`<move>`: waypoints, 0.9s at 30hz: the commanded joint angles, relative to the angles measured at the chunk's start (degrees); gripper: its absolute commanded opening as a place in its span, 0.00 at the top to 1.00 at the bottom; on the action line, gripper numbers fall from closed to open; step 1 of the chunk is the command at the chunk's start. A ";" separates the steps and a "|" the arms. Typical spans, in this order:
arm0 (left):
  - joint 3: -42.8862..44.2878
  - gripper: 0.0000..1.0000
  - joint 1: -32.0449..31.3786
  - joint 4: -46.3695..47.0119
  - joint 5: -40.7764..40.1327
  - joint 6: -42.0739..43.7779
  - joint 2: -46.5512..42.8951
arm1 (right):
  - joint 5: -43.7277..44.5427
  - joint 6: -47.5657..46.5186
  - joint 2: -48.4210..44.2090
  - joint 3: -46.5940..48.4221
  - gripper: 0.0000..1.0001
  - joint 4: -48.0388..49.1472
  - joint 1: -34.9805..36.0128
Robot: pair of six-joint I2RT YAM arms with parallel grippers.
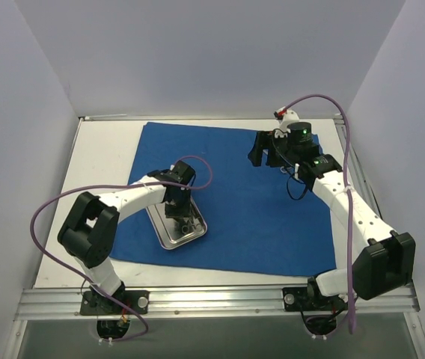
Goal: Open and lay out the surgical kit
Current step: Pick up the medical item from the container.
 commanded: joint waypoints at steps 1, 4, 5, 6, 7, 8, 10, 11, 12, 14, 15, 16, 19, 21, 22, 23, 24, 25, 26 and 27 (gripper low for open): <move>-0.83 0.60 -0.97 -0.73 -0.60 -1.00 -1.84 | -1.29 1.11 -1.40 -0.40 0.24 1.95 0.21; -1.18 0.60 -1.76 -0.46 -0.33 -1.09 -1.40 | -1.38 1.20 -1.49 -0.40 0.23 1.87 0.21; -1.27 0.60 -1.85 -0.64 -0.25 -1.17 -1.14 | -1.38 1.37 -1.57 -0.40 0.23 1.78 0.21; -1.27 0.60 -1.93 -0.81 -0.42 -1.26 -0.87 | -1.47 1.37 -1.58 -0.40 0.23 1.78 0.21; -1.53 0.60 -2.02 -0.90 -0.51 -1.61 -0.78 | -1.55 1.55 -1.75 -0.58 0.23 1.78 0.21; -1.62 0.61 -2.02 -0.82 -0.42 -1.70 -0.78 | -1.55 1.55 -1.84 -0.67 0.23 1.78 0.21; -2.06 0.62 -2.11 -0.73 -0.33 -1.96 -0.70 | -1.55 1.64 -2.01 -0.84 0.23 1.78 0.21; -2.06 0.62 -2.11 -0.90 -0.33 -1.96 -0.61 | -1.55 1.64 -2.10 -0.93 0.23 1.78 0.21; -1.98 0.62 -2.11 -1.25 -0.77 -2.05 -0.17 | -1.64 1.64 -2.19 -1.02 0.23 1.69 0.21; -2.06 0.63 -2.29 -1.78 -0.86 -2.32 0.36 | -1.73 1.64 -2.28 -0.93 0.23 1.69 0.21; -2.58 0.64 -2.37 -1.87 -0.86 -2.49 0.79 | -1.64 1.55 -2.28 -0.93 0.23 1.69 0.21; -2.85 0.65 -2.46 -1.87 -0.77 -2.75 0.97 | -1.55 1.46 -2.37 -0.93 0.23 1.60 0.21; -3.90 0.65 -2.64 -1.87 -0.60 -3.02 2.29 | -1.47 1.29 -2.45 -0.93 0.23 1.69 0.30; -4.08 0.65 -3.08 -1.52 -0.60 -3.02 3.34 | -1.55 1.37 -2.37 -1.02 0.23 1.78 0.21; -4.43 0.66 -3.08 -1.17 -0.94 -3.19 3.78 | -1.82 1.55 -2.28 -1.02 0.22 1.95 0.21; -4.52 0.66 -3.08 -0.99 -0.86 -3.20 4.22 | -1.90 1.55 -2.02 -0.93 0.22 1.95 0.21; -4.87 0.69 -3.25 -0.82 -1.03 -3.20 4.92 | -1.99 1.64 -1.93 -0.84 0.22 1.95 0.21; -5.22 0.72 -3.17 0.14 -1.12 -3.37 5.10 | -2.17 1.64 -1.93 -0.76 0.22 1.95 0.21; -6.01 0.74 -3.17 0.59 -0.86 -3.37 5.37 | -2.17 1.73 -1.84 -0.67 0.21 1.95 0.39; -6.28 0.82 -3.17 1.02 -0.69 -3.37 5.72 | -2.26 1.73 -1.75 -0.67 0.20 1.95 0.30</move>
